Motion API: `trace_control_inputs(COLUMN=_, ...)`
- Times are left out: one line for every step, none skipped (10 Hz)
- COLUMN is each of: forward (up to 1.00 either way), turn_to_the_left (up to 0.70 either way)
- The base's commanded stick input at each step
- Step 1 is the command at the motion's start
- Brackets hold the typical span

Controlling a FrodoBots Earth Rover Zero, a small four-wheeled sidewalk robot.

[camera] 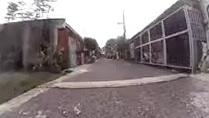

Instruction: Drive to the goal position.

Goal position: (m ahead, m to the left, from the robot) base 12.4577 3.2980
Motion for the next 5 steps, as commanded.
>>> trace_control_inputs(forward=0.70, turn_to_the_left=0.00)
trace_control_inputs(forward=0.70, turn_to_the_left=0.00)
trace_control_inputs(forward=0.70, turn_to_the_left=0.00)
trace_control_inputs(forward=0.70, turn_to_the_left=0.00)
trace_control_inputs(forward=0.70, turn_to_the_left=0.00)
